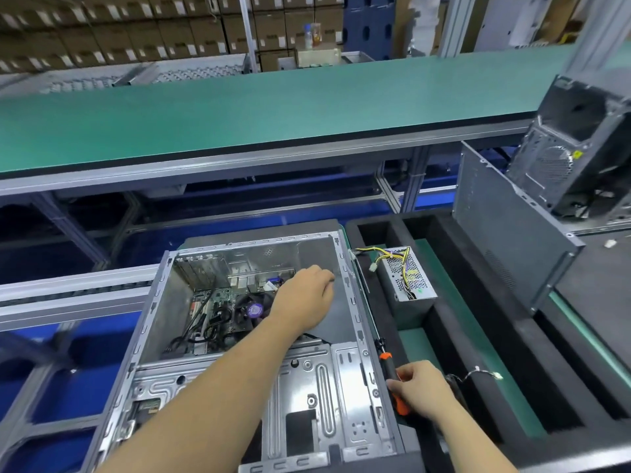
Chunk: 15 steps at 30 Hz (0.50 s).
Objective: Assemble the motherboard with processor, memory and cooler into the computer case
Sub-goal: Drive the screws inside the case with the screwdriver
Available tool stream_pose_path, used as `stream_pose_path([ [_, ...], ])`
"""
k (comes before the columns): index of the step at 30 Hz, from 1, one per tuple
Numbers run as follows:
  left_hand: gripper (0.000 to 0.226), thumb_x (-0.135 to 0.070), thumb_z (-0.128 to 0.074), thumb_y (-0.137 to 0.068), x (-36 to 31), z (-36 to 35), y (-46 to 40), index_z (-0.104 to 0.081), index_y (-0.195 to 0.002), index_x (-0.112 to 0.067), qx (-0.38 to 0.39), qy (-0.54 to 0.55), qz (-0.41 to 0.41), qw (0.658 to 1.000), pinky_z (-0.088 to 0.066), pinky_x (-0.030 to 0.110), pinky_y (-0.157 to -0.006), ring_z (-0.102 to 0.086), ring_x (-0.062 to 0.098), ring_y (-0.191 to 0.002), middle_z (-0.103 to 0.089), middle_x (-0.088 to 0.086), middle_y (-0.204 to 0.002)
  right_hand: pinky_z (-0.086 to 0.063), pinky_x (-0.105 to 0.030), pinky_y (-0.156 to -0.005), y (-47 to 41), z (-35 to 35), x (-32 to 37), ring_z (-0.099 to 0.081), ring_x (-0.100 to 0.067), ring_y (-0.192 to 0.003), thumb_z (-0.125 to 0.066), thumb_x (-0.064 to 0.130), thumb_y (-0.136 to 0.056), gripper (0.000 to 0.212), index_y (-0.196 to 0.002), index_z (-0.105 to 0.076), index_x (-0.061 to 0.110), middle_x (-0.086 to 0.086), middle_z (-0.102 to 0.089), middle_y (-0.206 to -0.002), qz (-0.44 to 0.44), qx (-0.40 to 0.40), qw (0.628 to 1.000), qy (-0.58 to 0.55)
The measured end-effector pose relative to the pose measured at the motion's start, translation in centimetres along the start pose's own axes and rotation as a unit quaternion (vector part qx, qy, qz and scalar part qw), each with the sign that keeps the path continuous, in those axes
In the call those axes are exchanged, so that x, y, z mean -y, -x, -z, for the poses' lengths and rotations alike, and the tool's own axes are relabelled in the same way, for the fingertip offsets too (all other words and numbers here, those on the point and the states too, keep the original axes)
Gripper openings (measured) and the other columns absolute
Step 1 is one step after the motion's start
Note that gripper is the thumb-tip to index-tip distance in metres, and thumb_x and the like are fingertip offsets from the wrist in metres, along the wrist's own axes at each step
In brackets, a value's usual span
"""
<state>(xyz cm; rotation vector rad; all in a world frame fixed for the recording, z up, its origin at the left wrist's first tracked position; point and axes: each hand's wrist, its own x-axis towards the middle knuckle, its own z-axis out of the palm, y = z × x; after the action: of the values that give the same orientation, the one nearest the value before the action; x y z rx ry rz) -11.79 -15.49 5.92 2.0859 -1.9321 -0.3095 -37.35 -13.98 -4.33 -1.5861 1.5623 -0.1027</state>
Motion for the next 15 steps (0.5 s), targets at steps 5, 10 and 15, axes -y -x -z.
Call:
stream_pose_path([
  [5,0.031,-0.030,-0.037,-0.103,0.3,-0.3,1.0,-0.064,-0.114,-0.020,0.000,0.009,0.003,1.000,-0.051,0.042,-0.085,-0.056,0.020,-0.104,-0.061,-0.001,-0.109,-0.051,-0.029,-0.063,0.2,-0.5,-0.2,-0.052,-0.013,-0.055,-0.078,0.034,-0.080,0.037,-0.060,-0.051,0.020,0.002,-0.055,-0.056,0.001,-0.033,0.998,0.048],
  [10,0.028,-0.029,-0.037,-0.101,1.3,0.8,1.9,-0.063,-0.102,-0.020,-0.018,-0.001,0.018,1.000,-0.051,0.038,-0.078,-0.057,0.019,-0.096,-0.064,-0.004,-0.099,-0.049,-0.029,-0.070,0.5,-0.1,0.0,-0.062,-0.018,-0.072,-0.079,0.042,-0.080,0.030,-0.073,-0.057,0.022,0.006,-0.063,-0.071,-0.006,-0.027,0.993,0.113],
  [15,0.024,-0.028,-0.040,-0.098,4.2,3.0,3.4,-0.060,-0.091,-0.019,-0.061,-0.055,0.036,0.996,-0.052,0.039,-0.073,-0.059,0.024,-0.088,-0.063,-0.002,-0.088,-0.048,-0.028,-0.092,-0.2,2.8,5.0,-0.063,-0.020,-0.105,-0.067,0.027,-0.093,0.032,-0.123,-0.068,0.017,-0.003,-0.070,-0.120,0.068,-0.096,0.990,0.074],
])
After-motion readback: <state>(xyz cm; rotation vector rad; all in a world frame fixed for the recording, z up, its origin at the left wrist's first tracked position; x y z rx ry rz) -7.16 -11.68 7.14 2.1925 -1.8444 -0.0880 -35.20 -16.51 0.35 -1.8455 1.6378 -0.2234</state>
